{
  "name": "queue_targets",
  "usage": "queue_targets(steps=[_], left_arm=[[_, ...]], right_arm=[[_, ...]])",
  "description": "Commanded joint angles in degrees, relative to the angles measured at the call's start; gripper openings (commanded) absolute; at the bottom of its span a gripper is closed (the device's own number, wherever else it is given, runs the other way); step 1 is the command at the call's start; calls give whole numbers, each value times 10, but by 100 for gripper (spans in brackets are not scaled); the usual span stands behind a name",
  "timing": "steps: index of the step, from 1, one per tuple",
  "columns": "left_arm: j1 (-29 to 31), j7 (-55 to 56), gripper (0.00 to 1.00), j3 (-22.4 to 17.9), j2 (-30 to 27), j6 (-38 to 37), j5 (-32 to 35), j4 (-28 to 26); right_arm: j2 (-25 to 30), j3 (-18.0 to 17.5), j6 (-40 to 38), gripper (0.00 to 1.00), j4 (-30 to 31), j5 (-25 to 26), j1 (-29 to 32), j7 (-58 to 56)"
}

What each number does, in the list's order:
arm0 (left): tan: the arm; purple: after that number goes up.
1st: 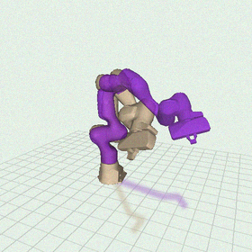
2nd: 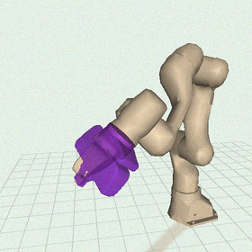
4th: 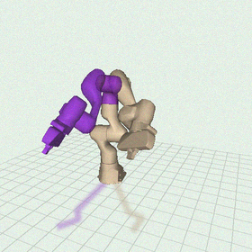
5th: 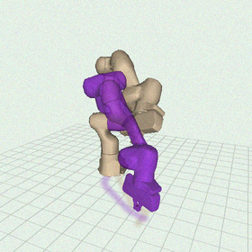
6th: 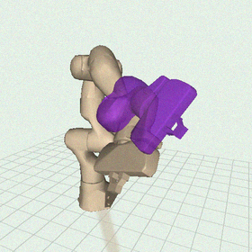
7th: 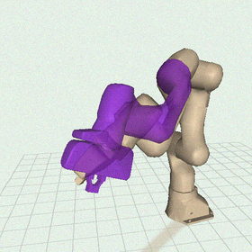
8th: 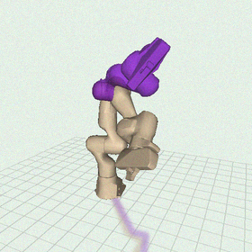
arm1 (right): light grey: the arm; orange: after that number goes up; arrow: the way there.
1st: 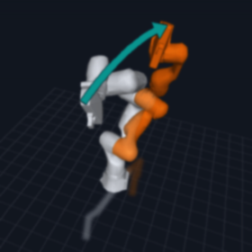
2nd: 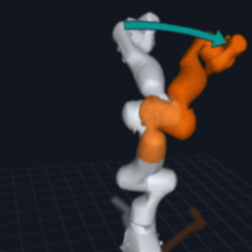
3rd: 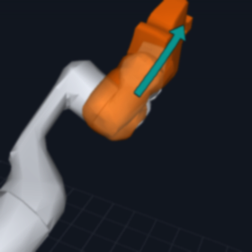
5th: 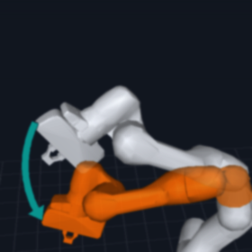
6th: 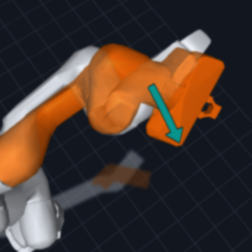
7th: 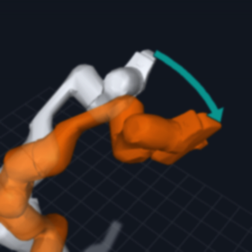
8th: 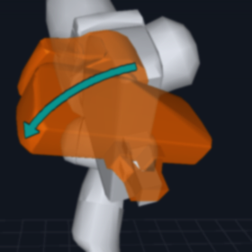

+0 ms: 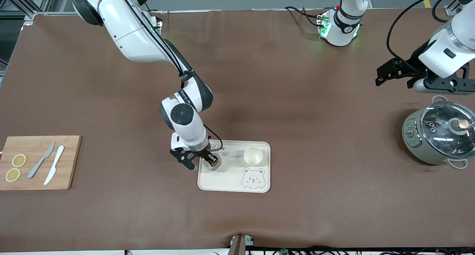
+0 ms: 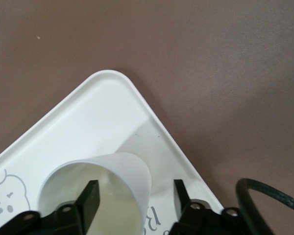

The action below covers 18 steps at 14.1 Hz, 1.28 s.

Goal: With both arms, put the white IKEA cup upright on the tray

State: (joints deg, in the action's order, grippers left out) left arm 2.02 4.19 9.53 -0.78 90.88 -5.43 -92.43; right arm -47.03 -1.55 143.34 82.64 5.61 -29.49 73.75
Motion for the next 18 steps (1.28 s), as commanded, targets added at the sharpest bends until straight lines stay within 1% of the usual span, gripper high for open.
queue_targets(steps=[1,3,4,5,7,10,12,14,15,16,18], left_arm=[[-10,-32,100,-14,2,12,-3,-5],[-12,-54,100,-17,8,14,14,-5],[-12,-60,100,-17,10,15,23,-6],[-12,-63,100,-17,11,15,37,-6],[-7,-63,100,-16,11,15,46,-6],[-4,-66,100,-17,11,15,60,-6],[4,-67,100,-16,11,15,60,-6],[4,-68,100,-16,12,15,60,-7],[4,-67,100,-17,12,17,62,-6],[4,-72,100,-16,12,20,84,-6],[5,-77,100,-15,14,24,93,-5]], right_arm=[[-3,8,-3,100,-17,16,-7,13],[6,8,-8,100,-14,15,-5,11],[19,8,-29,100,-14,15,-5,10],[32,7,-62,100,-14,15,-6,7],[80,6,-135,100,-13,14,-4,-7],[159,1,-255,100,-13,-9,4,-54],[222,3,-343,100,-13,-66,26,-140],[284,3,-449,100,-14,-95,83,-260],[313,3,-496,100,-14,-96,115,-332],[336,4,-534,100,-14,-96,150,-395],[371,7,-584,100,-13,-93,213,-508]])
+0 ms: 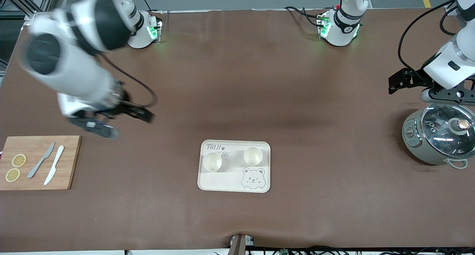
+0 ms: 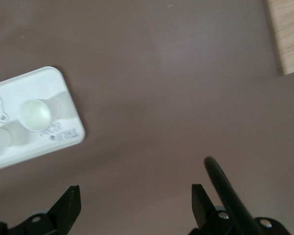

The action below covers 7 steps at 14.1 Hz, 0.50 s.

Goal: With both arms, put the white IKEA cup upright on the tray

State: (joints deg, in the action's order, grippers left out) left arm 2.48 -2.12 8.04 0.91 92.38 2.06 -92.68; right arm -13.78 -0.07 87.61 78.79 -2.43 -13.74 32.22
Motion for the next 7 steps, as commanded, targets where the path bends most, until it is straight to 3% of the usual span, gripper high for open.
queue_targets(steps=[1,4,7], left_arm=[[2,-14,100,-1,1,13,15,-1],[10,-15,100,0,3,12,7,-1],[10,-13,100,0,4,12,2,0]], right_arm=[[53,-7,-35,100,32,-8,82,-141],[117,-7,0,100,100,6,141,-225],[154,-7,42,100,170,33,142,-234]])
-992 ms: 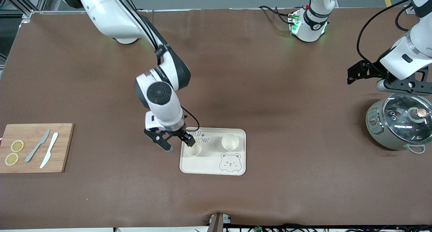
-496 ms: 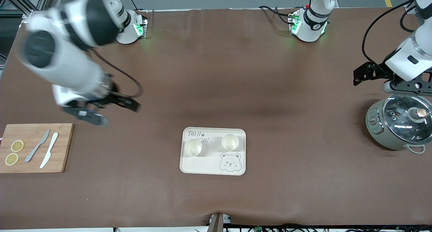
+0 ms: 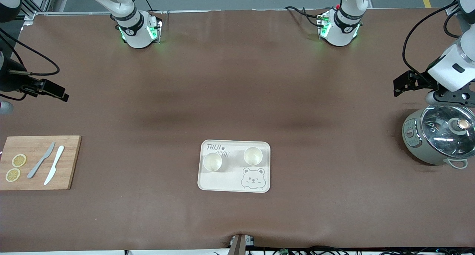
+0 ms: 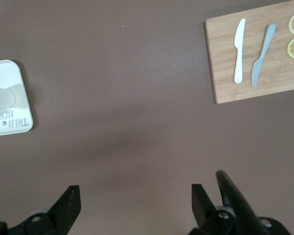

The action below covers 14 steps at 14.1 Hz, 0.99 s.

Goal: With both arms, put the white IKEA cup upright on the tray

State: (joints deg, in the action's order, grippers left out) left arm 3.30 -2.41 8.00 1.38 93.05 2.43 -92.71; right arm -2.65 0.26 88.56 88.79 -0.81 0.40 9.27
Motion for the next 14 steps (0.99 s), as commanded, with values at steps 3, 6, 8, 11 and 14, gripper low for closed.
queue_targets(steps=[3,6,8,11,14], left_arm=[[0,-12,100,1,-1,4,-1,-1],[0,-12,100,2,-1,3,-1,-1],[1,-13,100,2,-2,3,-8,-1],[1,-12,100,2,-1,3,-8,-1],[1,-11,100,2,-1,3,-8,-1]], right_arm=[[44,-11,56,100,93,17,0,-5],[45,-11,56,100,94,17,0,-5],[45,-11,57,100,95,17,0,-5],[45,-11,56,100,95,17,0,-5],[44,-11,57,100,95,17,0,-5]])
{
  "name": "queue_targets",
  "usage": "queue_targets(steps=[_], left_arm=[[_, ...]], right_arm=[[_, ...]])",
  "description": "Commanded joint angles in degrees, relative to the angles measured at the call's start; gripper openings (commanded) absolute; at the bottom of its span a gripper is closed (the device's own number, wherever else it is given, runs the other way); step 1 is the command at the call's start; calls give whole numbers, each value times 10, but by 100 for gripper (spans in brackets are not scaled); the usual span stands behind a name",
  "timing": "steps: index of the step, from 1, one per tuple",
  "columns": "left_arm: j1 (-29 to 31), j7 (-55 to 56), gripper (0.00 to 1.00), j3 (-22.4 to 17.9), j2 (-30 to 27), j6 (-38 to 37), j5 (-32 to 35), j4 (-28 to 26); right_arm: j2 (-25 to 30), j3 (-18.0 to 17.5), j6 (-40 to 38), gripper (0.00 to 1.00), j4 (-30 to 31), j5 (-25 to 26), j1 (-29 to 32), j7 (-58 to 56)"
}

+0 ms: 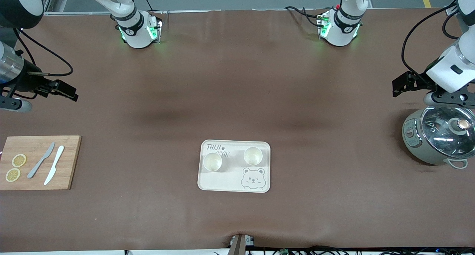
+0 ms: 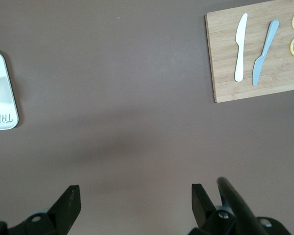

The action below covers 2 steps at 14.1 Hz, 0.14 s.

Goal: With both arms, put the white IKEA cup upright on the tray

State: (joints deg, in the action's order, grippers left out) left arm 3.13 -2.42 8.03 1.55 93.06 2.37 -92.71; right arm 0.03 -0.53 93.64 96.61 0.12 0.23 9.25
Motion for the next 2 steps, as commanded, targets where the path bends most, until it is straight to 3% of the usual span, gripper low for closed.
queue_targets(steps=[1,2], left_arm=[[3,-11,100,1,-1,3,-8,-1],[3,-11,100,1,-1,3,-8,-1]], right_arm=[[16,-3,10,100,17,8,1,-4],[17,-3,12,100,17,8,1,2]])
